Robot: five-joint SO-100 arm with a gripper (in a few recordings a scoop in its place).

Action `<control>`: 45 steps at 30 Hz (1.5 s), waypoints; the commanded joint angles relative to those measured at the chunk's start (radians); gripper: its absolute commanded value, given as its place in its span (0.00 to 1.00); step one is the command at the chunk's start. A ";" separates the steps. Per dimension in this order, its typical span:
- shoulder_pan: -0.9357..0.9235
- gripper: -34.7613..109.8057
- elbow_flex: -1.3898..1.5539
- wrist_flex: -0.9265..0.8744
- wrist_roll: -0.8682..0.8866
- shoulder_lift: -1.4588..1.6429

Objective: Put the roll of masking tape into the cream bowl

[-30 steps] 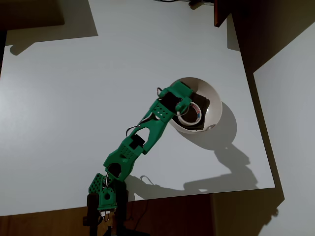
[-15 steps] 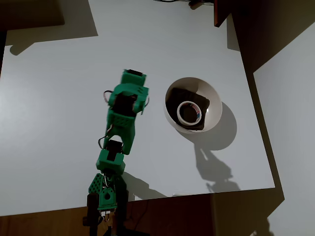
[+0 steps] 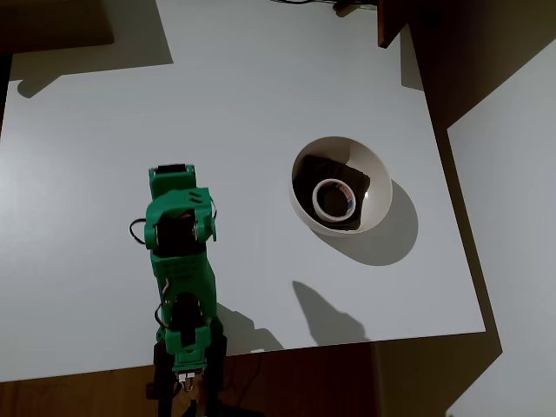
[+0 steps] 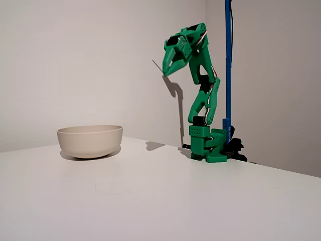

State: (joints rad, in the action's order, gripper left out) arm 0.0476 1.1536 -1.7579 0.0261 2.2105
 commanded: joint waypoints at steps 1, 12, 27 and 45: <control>0.006 0.18 0.250 0.080 -0.006 0.201; -0.031 0.18 0.922 0.350 -0.041 0.526; -0.054 0.18 1.586 0.393 -0.101 1.077; -0.086 0.18 1.758 0.374 -0.067 1.178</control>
State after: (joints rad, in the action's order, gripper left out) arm -0.0522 2.9084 -1.3913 -0.0230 3.3855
